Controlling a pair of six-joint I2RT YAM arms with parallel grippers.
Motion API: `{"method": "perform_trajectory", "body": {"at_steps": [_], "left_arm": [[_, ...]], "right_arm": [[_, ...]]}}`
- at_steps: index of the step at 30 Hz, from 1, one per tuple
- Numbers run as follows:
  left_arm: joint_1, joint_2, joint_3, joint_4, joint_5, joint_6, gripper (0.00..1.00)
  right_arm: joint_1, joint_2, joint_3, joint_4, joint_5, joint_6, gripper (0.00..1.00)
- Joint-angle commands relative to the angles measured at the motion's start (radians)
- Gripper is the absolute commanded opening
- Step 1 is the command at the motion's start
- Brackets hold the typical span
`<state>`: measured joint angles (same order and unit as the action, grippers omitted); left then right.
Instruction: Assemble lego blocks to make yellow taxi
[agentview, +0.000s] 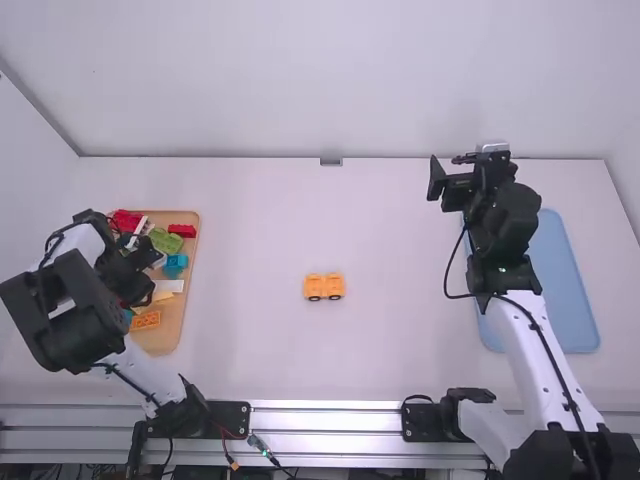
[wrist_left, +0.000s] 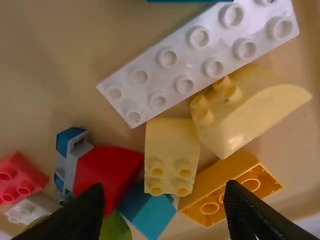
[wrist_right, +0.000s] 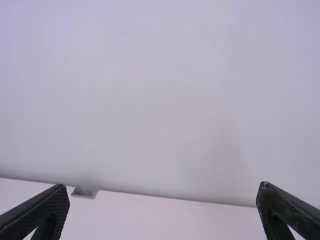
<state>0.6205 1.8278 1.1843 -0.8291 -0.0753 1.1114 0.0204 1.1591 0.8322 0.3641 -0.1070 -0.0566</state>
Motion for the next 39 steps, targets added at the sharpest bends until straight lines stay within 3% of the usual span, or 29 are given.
{"method": "perform_trajectory", "body": {"at_steps": [1,5,9,21,28,39], "left_arm": [[0.0,-0.024,-0.011,-0.008,0.034,0.003,0.65],[0.0,-0.024,-0.011,-0.028,0.034,-0.014,0.63],[0.002,-0.024,-0.016,-0.05,0.034,-0.014,0.5],[0.002,-0.024,-0.112,0.095,-0.076,-0.012,0.52],[0.024,-0.024,-0.158,0.202,-0.055,0.013,0.52],[0.053,-0.023,-0.164,0.195,0.035,0.048,0.53]], "right_arm": [[0.002,-0.02,0.036,0.007,0.003,0.0,0.99],[-0.006,-0.02,0.036,0.006,0.002,0.0,0.99],[-0.005,-0.02,0.036,0.006,0.002,0.001,0.99],[-0.005,-0.02,0.036,0.0,0.002,0.008,0.99],[-0.005,-0.02,0.036,-0.002,0.002,0.008,0.99],[-0.004,-0.02,0.036,-0.001,0.002,0.008,0.99]]}}
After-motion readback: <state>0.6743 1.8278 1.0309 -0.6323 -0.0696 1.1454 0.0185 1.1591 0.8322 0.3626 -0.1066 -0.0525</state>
